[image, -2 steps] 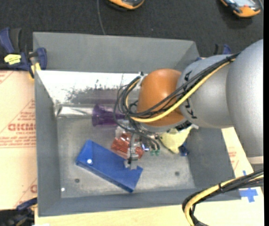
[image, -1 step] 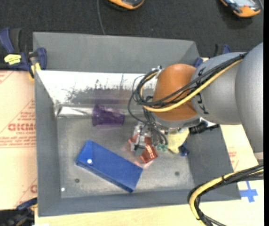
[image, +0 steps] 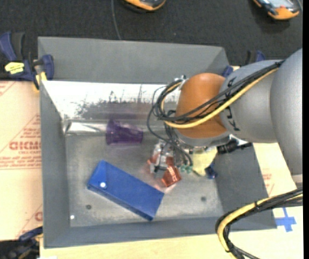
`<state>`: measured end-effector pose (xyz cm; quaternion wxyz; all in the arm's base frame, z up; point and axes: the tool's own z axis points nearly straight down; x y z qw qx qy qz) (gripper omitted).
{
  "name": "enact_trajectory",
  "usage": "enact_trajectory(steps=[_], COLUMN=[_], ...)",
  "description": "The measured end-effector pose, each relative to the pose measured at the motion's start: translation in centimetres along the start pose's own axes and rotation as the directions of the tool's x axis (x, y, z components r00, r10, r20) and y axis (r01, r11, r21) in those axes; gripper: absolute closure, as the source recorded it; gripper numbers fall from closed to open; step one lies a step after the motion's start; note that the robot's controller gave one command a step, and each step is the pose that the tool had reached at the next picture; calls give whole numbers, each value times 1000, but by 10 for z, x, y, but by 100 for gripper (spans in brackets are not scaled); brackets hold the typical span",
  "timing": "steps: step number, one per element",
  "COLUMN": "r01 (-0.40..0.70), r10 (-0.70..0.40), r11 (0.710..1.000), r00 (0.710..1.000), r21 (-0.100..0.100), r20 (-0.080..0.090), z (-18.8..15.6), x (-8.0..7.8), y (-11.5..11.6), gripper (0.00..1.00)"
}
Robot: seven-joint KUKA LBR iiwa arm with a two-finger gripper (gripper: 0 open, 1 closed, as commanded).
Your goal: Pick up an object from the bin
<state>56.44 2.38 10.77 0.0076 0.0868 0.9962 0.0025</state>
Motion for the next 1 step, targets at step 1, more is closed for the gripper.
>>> enact_trajectory(steps=[1], r01=[19], r10=[-19], r11=[1000], r00=[1000], r21=[0], r20=[-5], z=[-78], x=[-6], y=[0], gripper=[100])
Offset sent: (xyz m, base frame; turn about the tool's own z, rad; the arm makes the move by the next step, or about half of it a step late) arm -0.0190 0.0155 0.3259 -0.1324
